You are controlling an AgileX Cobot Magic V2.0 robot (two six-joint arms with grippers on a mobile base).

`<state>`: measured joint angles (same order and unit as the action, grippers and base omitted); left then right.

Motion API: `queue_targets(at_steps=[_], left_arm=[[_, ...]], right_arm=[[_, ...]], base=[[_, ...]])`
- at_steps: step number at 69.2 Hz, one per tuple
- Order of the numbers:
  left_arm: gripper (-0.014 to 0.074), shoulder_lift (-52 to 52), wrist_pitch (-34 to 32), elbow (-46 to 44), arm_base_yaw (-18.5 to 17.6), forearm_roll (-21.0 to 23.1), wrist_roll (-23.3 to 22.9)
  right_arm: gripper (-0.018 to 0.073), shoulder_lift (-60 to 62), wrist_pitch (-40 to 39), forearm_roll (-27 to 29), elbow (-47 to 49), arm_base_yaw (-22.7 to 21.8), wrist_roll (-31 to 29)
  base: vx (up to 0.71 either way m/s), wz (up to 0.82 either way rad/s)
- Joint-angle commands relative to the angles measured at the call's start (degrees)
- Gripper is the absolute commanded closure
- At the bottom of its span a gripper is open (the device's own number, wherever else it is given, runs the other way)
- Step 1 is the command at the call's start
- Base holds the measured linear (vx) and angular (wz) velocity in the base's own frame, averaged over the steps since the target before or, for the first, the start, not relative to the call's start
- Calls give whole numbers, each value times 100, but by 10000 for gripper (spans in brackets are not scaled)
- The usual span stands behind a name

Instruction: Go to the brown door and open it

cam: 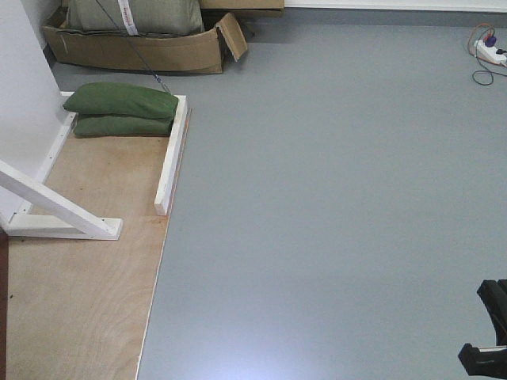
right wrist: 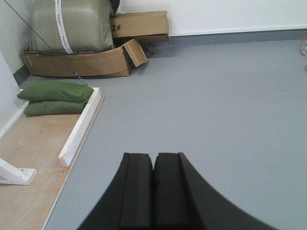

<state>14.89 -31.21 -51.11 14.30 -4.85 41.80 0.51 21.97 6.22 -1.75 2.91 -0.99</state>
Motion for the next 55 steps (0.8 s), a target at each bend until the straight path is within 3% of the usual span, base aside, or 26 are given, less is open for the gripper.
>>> queue_targets(at_steps=[1, 8, 21, 37, 46, 55], left_arm=[[580, 162, -237, -368, 142, 590, 880], [580, 198, -757, -519, 304, 1337, 1456], [580, 259, -2541, -507, 381, 2510, 1503], [580, 517, -4137, -513, 491, 3769, 1751], [580, 776, -4745, -513, 760, 4761, 2379], [580, 990, -4735, -513, 1134, 5654, 3247]], right_arm=[[559, 89, -459, -30, -11, -5, -63], [559, 89, -459, -30, -11, -5, -63], [559, 89, -459, -30, -11, -5, -63], [559, 89, -459, -30, -11, -5, -63], [559, 89, -459, -30, -11, -5, -63], [559, 89, -459, -30, -11, -5, -63]], base=[[0, 0], [0, 0], [0, 0], [0, 0], [0, 0], [0, 0]])
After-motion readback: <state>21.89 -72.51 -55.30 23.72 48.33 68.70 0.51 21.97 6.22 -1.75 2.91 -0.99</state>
